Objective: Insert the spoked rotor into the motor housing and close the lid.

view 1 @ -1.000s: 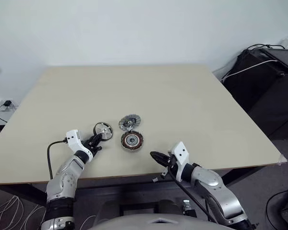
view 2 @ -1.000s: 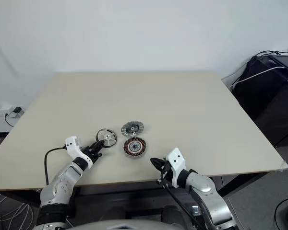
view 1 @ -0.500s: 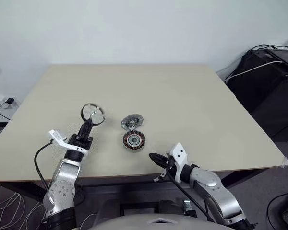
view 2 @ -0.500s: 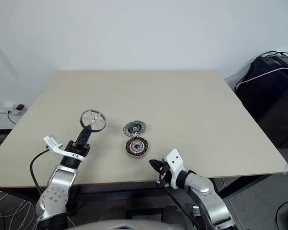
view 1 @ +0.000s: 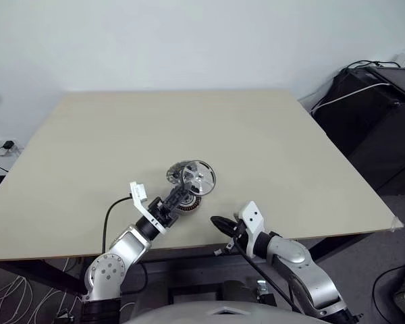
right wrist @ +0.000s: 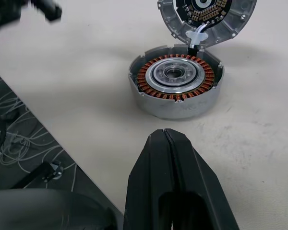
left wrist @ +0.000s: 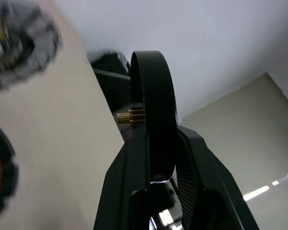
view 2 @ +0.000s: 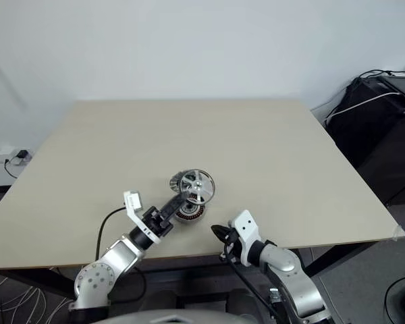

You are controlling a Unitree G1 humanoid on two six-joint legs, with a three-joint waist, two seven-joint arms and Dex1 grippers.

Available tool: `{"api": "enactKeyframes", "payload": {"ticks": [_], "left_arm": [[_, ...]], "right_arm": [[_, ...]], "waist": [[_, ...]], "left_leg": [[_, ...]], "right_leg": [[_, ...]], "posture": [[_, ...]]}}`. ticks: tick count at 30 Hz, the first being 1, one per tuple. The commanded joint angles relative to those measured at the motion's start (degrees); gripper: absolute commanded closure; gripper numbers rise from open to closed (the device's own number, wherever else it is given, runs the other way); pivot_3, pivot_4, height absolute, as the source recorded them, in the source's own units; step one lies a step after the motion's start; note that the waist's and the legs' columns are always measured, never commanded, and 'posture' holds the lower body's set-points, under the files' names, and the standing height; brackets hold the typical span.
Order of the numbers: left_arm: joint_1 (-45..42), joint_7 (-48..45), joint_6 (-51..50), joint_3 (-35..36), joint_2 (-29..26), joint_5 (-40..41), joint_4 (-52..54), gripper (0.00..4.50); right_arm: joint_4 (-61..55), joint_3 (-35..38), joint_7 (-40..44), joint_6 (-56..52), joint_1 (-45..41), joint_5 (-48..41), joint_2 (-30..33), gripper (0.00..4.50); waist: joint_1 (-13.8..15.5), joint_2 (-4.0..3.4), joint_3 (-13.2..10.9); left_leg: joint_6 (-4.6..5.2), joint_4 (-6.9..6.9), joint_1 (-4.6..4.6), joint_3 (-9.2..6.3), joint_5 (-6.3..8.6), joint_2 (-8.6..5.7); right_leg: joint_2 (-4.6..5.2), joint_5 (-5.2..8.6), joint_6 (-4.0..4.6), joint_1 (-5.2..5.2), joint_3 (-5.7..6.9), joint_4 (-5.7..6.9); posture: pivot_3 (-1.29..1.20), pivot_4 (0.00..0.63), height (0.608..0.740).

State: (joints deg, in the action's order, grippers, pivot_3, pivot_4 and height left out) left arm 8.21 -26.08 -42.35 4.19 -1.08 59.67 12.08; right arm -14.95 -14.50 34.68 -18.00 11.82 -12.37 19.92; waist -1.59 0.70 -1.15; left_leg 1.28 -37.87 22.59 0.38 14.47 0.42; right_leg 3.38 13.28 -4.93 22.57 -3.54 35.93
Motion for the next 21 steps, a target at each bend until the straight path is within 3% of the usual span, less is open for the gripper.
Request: {"api": "enactKeyframes", "payload": {"ticks": [1, 21], "left_arm": [[-0.4, 2.3, 0.6, 0.6, 0.2, -1.6, -1.3, 3.82], [-2.5, 2.8, 1.2, 2.6, 2.4, -6.0, -9.9, 3.82]], "right_arm": [[-3.2, 0.6, -0.5, -0.2, -0.3, -0.4, 0.1, 4.50], [-6.5, 0.2, -1.5, -3.2, -0.8, -0.6, 0.0, 4.50]], "waist": [[0.0, -0.05, 0.0], [0.1, 0.01, -0.1]], "left_leg": [[0.00, 0.00, -0.01, 0.00, 0.00, 0.00], [-0.01, 0.01, 0.04, 0.00, 0.01, -0.02]], "right_leg": [[0.00, 0.00, 0.00, 0.00, 0.00, 0.00], [0.04, 0.00, 0.00, 0.04, 0.00, -0.02]], "posture": [[0.00, 0.000, 0.740], [0.00, 0.000, 0.740]]}}
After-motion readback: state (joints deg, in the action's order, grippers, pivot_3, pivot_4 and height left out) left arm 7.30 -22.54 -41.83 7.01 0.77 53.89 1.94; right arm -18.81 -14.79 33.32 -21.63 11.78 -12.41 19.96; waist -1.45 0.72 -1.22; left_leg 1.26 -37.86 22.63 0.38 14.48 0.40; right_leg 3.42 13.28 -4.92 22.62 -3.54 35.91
